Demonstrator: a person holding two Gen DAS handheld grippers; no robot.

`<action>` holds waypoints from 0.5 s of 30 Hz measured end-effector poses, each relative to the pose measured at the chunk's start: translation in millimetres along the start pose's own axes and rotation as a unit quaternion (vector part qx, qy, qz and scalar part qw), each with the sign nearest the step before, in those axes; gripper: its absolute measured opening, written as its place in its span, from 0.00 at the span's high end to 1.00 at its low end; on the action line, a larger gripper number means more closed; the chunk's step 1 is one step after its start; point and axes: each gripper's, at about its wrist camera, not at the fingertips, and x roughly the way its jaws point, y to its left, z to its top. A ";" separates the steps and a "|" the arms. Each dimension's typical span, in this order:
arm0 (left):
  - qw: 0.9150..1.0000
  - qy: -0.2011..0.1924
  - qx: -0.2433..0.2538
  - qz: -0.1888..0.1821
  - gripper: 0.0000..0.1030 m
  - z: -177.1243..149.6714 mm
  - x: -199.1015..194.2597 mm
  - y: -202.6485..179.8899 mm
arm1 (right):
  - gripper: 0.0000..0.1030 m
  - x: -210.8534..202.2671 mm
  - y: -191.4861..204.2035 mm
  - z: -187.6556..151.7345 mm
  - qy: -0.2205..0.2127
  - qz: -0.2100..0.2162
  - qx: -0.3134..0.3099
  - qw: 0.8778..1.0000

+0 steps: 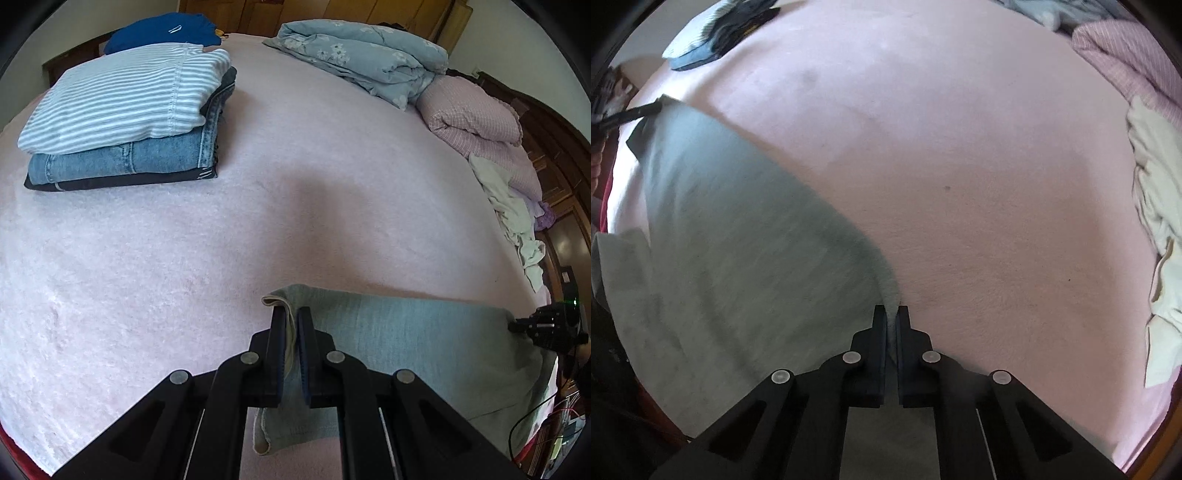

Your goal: Fold clothes

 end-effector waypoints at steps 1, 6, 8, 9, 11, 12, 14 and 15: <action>1.000 -0.003 -0.001 -0.002 0.96 -0.6 -2.8 1.1 | 0.95 -4.9 4.4 -1.6 -0.010 -0.002 0.001 1.000; 1.000 -0.021 -0.011 0.002 0.96 2.5 -14.5 9.5 | 0.95 -37.8 8.1 7.9 -0.081 -0.016 0.032 0.996; 0.999 -0.032 -0.018 0.007 0.96 5.4 -20.5 14.2 | 0.95 -46.6 4.7 14.8 -0.104 -0.021 0.050 0.993; 0.999 -0.041 -0.024 0.008 0.96 8.0 -25.3 17.6 | 0.95 -50.4 2.0 19.6 -0.116 -0.019 0.063 0.991; 0.998 -0.057 -0.035 0.010 0.96 13.2 -34.7 24.4 | 0.95 -51.6 0.8 28.0 -0.126 -0.011 0.075 0.989; 0.997 -0.064 -0.039 0.009 0.95 15.9 -38.3 27.8 | 0.95 -46.6 1.9 32.9 -0.121 -0.008 0.077 0.990; 0.998 -0.056 -0.040 0.009 0.95 22.3 -34.6 32.3 | 0.95 -30.6 2.6 40.7 -0.100 -0.005 0.082 0.992; 0.998 -0.052 -0.040 0.010 0.95 25.4 -32.1 34.3 | 0.92 -18.4 2.9 47.6 -0.084 -0.010 0.084 0.993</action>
